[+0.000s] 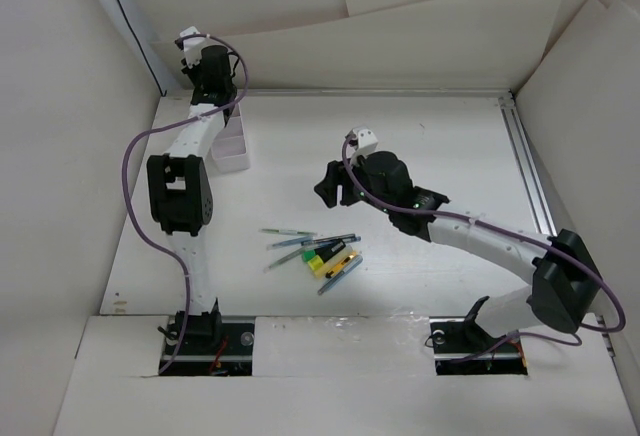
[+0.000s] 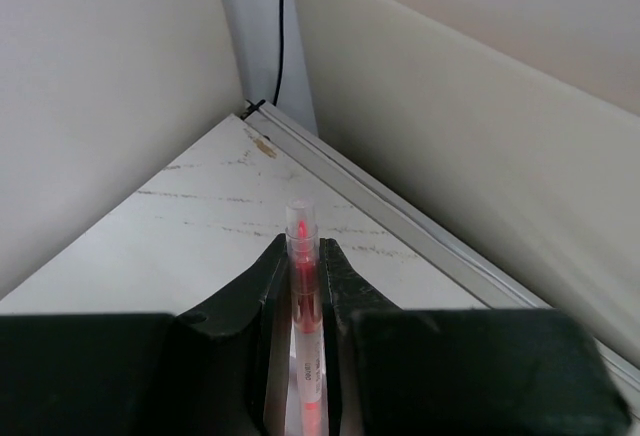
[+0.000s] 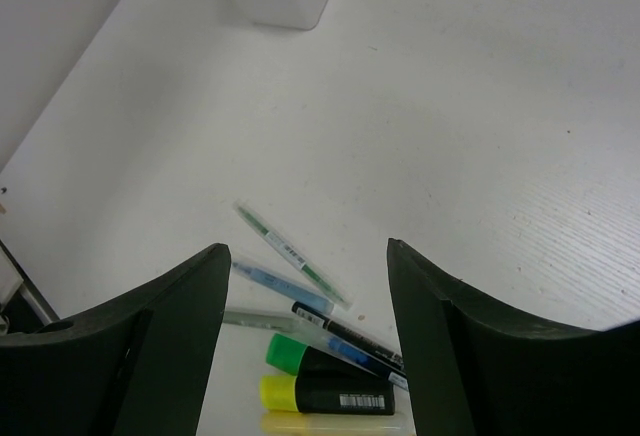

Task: Sort the stationery into containers
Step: Place the pen in the storage box, then pick up the pen from the center of the board.

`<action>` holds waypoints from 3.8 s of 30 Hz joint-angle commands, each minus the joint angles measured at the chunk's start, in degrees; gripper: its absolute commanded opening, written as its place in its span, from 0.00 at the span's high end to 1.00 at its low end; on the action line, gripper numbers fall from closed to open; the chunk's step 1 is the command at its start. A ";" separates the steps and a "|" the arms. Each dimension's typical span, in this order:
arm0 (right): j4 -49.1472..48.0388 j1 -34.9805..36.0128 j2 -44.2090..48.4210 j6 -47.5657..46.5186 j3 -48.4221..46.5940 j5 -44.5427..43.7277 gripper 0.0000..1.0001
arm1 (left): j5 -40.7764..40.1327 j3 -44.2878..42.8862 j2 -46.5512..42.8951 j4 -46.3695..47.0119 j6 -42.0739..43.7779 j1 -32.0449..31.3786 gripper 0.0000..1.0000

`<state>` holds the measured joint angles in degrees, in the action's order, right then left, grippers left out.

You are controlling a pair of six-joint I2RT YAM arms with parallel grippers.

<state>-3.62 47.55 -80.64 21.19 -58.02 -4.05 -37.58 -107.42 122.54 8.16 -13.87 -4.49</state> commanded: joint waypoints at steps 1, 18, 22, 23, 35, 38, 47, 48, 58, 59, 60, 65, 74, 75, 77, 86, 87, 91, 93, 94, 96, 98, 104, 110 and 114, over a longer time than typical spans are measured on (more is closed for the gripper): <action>-3.24 -0.35 -1.09 -0.10 -0.43 0.71 0.30 | -0.83 -2.89 -0.29 3.78 1.12 -0.17 1.00; -3.24 -0.88 0.05 -0.10 -0.43 0.71 0.30 | 0.76 8.01 -6.34 7.05 -0.02 -0.69 0.79; -3.24 -0.88 0.05 -0.71 -0.43 0.71 0.30 | 1.45 9.15 -8.72 7.04 -1.15 -0.69 0.73; -3.24 -0.88 0.05 -0.71 -0.43 1.58 0.30 | 2.16 9.68 -9.42 7.04 -1.16 -0.69 0.72; -2.46 -0.88 -4.34 -2.46 -2.79 8.27 0.72 | 8.22 16.01 -25.85 4.07 -5.90 -1.84 0.51; 2.20 -0.26 -7.41 -4.83 -7.00 12.91 0.89 | 13.40 19.16 -30.58 1.08 -11.85 -2.53 0.37; 8.97 1.41 -16.12 -7.74 -11.94 14.34 1.00 | 35.09 61.42 -54.67 15.29 -29.97 -3.59 0.59; 9.59 1.41 -16.91 -7.74 -12.72 14.34 0.95 | 35.90 65.36 -56.69 15.30 -29.99 -4.55 0.59; 13.90 1.41 -24.82 -8.36 -14.31 11.36 0.42 | 43.46 78.40 -70.41 8.01 -27.44 -6.67 0.53; 14.42 1.41 -25.35 -8.36 -14.31 10.65 0.42 | 44.17 79.80 -72.60 7.40 -27.44 -6.67 0.52; 14.43 1.41 -26.40 -8.36 -15.27 10.65 0.42 | 44.17 80.34 -73.58 6.87 -27.44 -6.67 0.52; 17.67 1.41 -29.13 -8.89 -17.65 9.33 0.42 | 48.20 83.06 -75.52 6.16 -27.44 -6.67 0.49; 17.77 2.54 -32.29 -8.89 -18.71 9.42 0.48 | 50.42 87.99 -76.05 6.68 -27.44 -6.67 0.49; 17.77 3.07 -32.30 -8.89 -18.71 9.42 0.48 | 50.42 88.60 -76.05 6.69 -27.44 -6.67 0.49; 17.77 3.08 -32.99 -8.36 -19.41 9.42 0.52 | 50.42 89.22 -76.05 6.69 -27.44 -6.67 0.49; 18.30 4.13 -35.64 -7.84 -21.26 8.36 0.63 | 48.75 90.45 -76.05 5.64 -26.39 -6.67 0.49; 18.30 4.13 -35.64 -7.83 -21.78 7.67 0.64 | 48.22 90.98 -76.05 5.64 -26.39 -6.67 0.49; 18.30 4.13 -36.69 -7.83 -21.79 6.35 0.63 | 47.69 91.60 -76.05 5.11 -26.39 -6.67 0.49; 17.68 4.13 -36.69 -7.83 -21.79 5.82 0.61 | 47.69 91.60 -75.52 5.11 -26.39 -6.67 0.49; 17.68 4.13 -36.69 -7.83 -21.79 5.81 0.60 | 47.69 92.12 -75.52 5.72 -26.39 -6.67 0.49; 17.68 4.13 -37.22 -7.83 -22.31 4.68 0.59 | 47.16 92.12 -75.52 6.25 -26.39 -6.67 0.49; 17.68 4.13 -37.75 -7.83 -22.83 3.71 0.59 | 47.16 91.51 -74.91 6.25 -26.39 -6.67 0.49; 17.68 4.13 -37.75 -8.36 -22.84 0.29 0.57 | 47.69 89.75 -70.61 8.35 -26.39 -6.67 0.49; 17.68 4.13 -37.75 -8.36 -21.53 -0.86 0.56 | 49.10 88.61 -66.65 10.73 -26.91 -6.67 0.48; 17.68 4.13 -36.70 -8.36 -20.03 -0.87 0.61 | 49.62 88.61 -66.64 11.26 -26.91 -6.67 0.48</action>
<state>13.87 51.13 -116.77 13.23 -79.44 -3.16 10.81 -16.38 56.14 16.08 -41.01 -11.18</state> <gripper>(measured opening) 0.395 0.517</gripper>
